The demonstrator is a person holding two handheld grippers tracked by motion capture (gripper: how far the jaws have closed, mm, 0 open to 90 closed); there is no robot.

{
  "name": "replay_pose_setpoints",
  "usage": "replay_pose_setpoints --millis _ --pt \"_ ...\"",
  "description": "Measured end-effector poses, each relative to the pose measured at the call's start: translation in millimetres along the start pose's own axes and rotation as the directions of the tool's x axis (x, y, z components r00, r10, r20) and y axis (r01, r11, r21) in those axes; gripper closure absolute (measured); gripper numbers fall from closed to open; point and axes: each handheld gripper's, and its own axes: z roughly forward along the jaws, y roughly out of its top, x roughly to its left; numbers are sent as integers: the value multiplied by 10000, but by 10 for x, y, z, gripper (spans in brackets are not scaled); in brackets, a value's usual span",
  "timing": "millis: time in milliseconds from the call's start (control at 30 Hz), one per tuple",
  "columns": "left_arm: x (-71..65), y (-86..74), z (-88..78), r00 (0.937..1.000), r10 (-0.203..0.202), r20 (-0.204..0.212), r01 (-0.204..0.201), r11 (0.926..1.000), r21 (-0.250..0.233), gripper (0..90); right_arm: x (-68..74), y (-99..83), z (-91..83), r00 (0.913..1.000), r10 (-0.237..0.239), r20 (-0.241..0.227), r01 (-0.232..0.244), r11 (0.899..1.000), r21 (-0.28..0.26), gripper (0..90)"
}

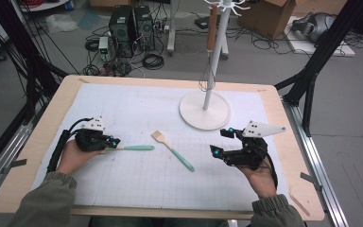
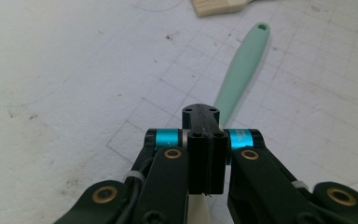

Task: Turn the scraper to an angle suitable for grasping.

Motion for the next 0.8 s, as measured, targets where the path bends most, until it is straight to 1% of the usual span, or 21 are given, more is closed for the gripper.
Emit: replay_pose_setpoints --millis 133,167,233,267,367,433,533,633,800 --pt "41 -24 29 9998 -195 49 194 9998 45 896 -2 -6 -7 10000 27 -11 -27 10000 -16 274" --pt "50 -28 36 9999 -162 40 162 9998 115 896 -4 -6 -5 10000 9 -18 -9 10000 -21 274" --pt "62 -41 60 9997 -220 133 217 9995 243 896 -9 -9 -4 10000 9 -19 -9 10000 -36 274" --pt "64 -46 67 9996 -268 106 265 9994 226 896 -11 -10 -3 10000 28 -21 -28 10000 -42 273" --pt "88 -55 72 9993 -317 193 313 9993 215 896 -15 -16 -5 10000 6 -33 -6 10000 -66 273" --pt "102 -65 74 9993 -346 122 342 9991 259 896 -15 -22 -8 10000 19 -40 -19 10000 -66 273" --pt "129 -81 78 9981 -547 274 542 9984 182 896 -22 -32 -4 10000 28 -35 -28 10000 -79 272" --pt "119 -79 72 9987 -431 288 425 9989 209 896 -35 -45 4 10000 45 -26 -45 10000 -86 270" --pt "78 -85 44 9980 -253 576 231 9990 383 896 -44 -57 -2 10000 82 -10 -82 9999 -133 269"
